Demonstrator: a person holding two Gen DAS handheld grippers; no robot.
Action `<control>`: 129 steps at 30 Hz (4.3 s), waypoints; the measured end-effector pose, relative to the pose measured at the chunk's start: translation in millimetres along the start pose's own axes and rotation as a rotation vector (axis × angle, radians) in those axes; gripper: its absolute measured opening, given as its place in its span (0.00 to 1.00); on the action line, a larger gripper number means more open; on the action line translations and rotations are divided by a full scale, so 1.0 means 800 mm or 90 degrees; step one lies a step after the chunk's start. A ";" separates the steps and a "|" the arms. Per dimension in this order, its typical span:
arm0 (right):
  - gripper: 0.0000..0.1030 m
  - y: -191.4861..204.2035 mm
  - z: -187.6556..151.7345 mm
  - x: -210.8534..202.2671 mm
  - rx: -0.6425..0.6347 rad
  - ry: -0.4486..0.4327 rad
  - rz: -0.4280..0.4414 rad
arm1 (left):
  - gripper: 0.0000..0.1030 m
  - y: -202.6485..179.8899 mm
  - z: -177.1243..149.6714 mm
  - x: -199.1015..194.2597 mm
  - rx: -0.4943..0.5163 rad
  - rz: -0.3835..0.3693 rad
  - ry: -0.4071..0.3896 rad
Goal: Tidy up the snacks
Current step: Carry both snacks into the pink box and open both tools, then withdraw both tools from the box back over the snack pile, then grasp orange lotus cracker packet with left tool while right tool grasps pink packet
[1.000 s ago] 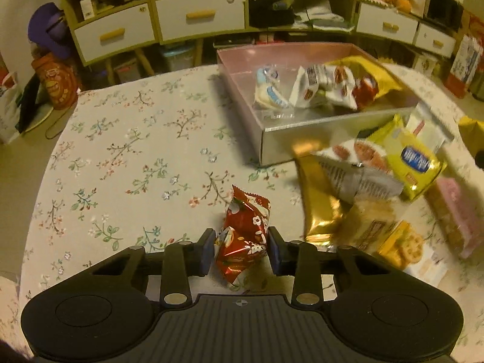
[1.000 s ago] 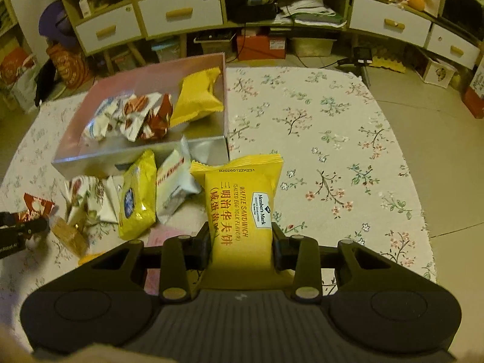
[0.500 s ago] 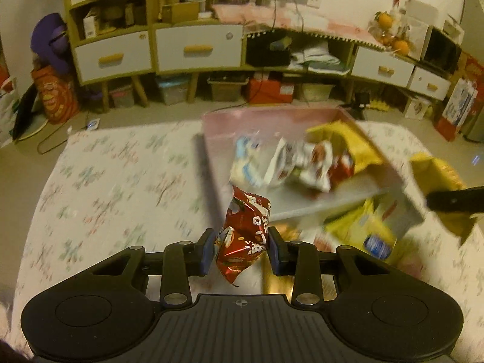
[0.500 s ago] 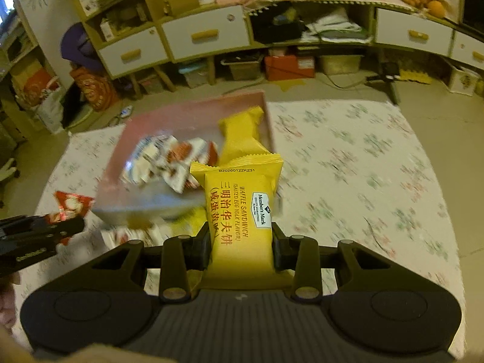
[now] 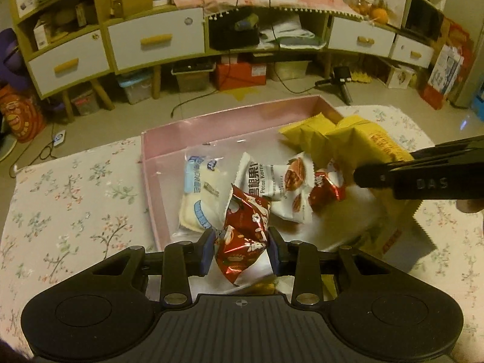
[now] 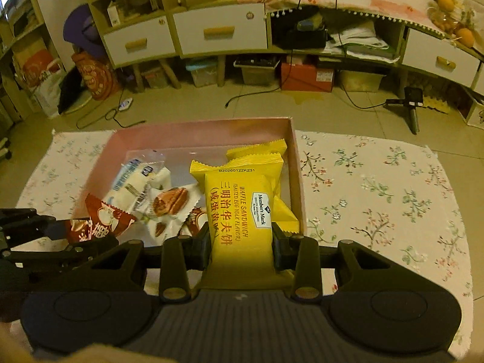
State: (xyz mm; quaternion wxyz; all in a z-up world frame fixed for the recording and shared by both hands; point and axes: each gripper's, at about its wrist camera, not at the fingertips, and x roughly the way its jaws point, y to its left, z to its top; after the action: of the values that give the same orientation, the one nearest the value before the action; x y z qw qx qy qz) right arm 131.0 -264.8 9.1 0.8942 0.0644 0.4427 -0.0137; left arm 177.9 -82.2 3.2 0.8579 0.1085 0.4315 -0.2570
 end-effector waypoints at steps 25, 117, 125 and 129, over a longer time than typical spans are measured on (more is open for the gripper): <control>0.60 0.007 0.015 0.000 0.014 -0.032 0.009 | 0.65 0.010 -0.001 0.017 -0.004 0.009 -0.020; 0.96 0.003 -0.150 -0.054 0.064 0.103 -0.041 | 0.31 -0.077 -0.166 -0.079 -0.054 0.028 0.080; 0.85 0.028 -0.151 -0.038 0.025 0.128 -0.051 | 0.30 -0.057 -0.175 -0.085 -0.055 0.026 0.088; 0.78 0.043 -0.152 -0.037 -0.002 0.129 -0.054 | 0.29 -0.052 -0.177 -0.087 -0.054 0.029 0.088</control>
State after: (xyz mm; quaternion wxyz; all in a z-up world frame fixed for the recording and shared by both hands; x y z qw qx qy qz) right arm 19.8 -216.0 -36.6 0.8436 0.0451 0.5333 -0.0442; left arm 24.5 -35.7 -25.4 0.8354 0.0992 0.4978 -0.2110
